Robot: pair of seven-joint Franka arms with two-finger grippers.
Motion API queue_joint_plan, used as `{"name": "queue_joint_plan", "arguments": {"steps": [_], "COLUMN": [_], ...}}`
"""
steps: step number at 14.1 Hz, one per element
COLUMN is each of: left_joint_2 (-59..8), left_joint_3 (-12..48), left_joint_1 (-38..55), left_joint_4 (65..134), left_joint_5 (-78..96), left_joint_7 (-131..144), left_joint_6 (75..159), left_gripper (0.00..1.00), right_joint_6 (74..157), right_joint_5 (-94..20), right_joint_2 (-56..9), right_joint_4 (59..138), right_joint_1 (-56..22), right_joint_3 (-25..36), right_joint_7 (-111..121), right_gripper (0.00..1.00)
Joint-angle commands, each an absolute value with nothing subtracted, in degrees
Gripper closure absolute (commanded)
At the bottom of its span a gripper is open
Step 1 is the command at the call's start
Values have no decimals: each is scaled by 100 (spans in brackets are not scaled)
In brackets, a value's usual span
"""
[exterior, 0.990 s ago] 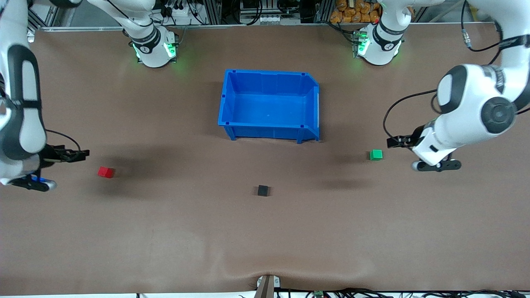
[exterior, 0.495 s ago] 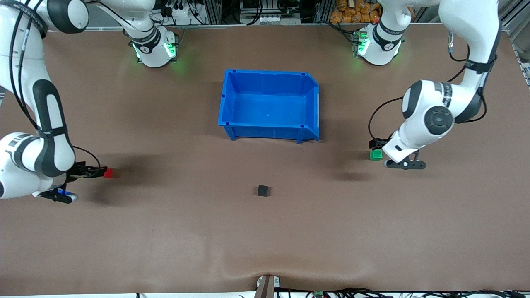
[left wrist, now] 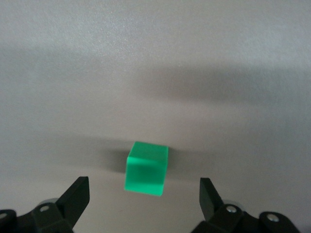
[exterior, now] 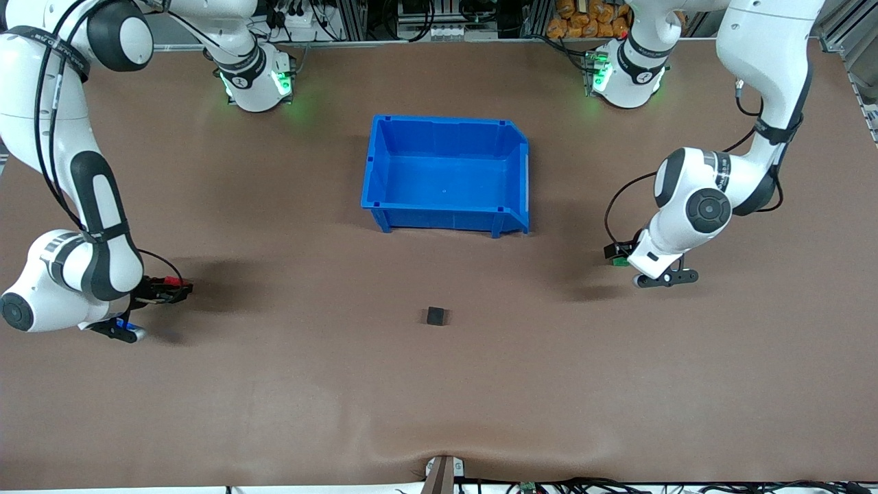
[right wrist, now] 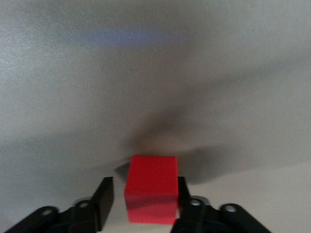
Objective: Attach green and red cubes to black cube
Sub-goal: 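Grasp the red cube with the right gripper while the left gripper grasps green, then carry the red cube to the black cube and set it beside it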
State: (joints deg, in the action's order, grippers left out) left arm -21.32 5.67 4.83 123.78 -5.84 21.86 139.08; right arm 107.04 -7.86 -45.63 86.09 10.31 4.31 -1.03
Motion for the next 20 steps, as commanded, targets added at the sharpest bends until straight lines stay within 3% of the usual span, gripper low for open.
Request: {"name": "queue_joint_plan", "arguments": {"steps": [1,6,9,11,12,13,14,15,16,20], "left_joint_2": [-2215,-2276,-2381,-2417,-2417,-2417,-2400,-2382,-2364,-2364], "left_joint_3": [571,571,571,571,571,571,571,571,571,571], "left_joint_1": [501,396,387,396,396,404,404,396,396,404], "left_joint_4": [12515,12568,12735,12735,12727,12735,12735,12727,12692,12402], "left_joint_5": [-756,-756,-756,-756,-756,-756,-747,-747,-747,-668], "left_joint_7": [2418,1556,1468,1468,1468,1485,1494,1494,1538,2019], "left_joint_6": [14237,14387,14799,14836,14836,14836,14836,14827,14827,14801], "left_gripper": [0,0,0,0,12,37,71,94,100,100], "right_joint_6": [10311,9511,9623,10262,10666,11035,11474,11966,12458,13533], "right_joint_5": [-896,-1798,-2477,-2767,-2873,-2900,-2900,-2900,-2900,-2935], "right_joint_2": [-4483,-4359,-4368,-4368,-4377,-4394,-4429,-4464,-4543,-4860], "right_joint_4": [8359,7806,7709,7690,7699,7708,7734,7752,7761,7805], "right_joint_1": [994,599,344,46,-200,-463,-718,-912,-1158,-1791], "right_joint_3": [378,-77,-544,-624,-615,-615,-615,-615,-615,-615], "right_joint_7": [-919,-3878,-5524,-6105,-6422,-6834,-7343,-7765,-8144,-9060], "right_gripper": [100,100,100,100,100,100,100,100,100,100]}}
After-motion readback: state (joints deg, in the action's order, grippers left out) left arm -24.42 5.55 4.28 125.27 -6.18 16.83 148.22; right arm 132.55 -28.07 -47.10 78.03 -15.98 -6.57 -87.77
